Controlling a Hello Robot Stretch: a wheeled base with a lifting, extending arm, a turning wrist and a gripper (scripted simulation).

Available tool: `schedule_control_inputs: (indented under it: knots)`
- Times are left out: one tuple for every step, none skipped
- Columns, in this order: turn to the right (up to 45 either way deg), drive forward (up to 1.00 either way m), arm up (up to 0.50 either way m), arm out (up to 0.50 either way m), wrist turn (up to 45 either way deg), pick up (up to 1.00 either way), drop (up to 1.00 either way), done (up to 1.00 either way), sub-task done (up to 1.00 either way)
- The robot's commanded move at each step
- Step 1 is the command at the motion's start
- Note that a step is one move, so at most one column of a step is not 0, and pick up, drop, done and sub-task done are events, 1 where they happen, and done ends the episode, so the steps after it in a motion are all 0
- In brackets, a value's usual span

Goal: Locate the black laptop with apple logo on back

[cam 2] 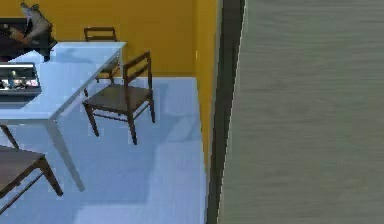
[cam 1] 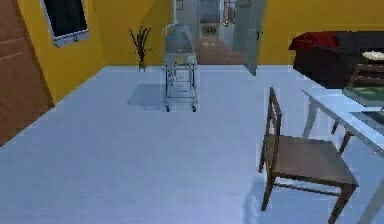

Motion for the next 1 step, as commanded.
schedule_control_inputs:
  knots:
    - [42.0, 0.00, 0.00, 0.00, 0.0, 0.00, 0.00, 0.00, 0.00]
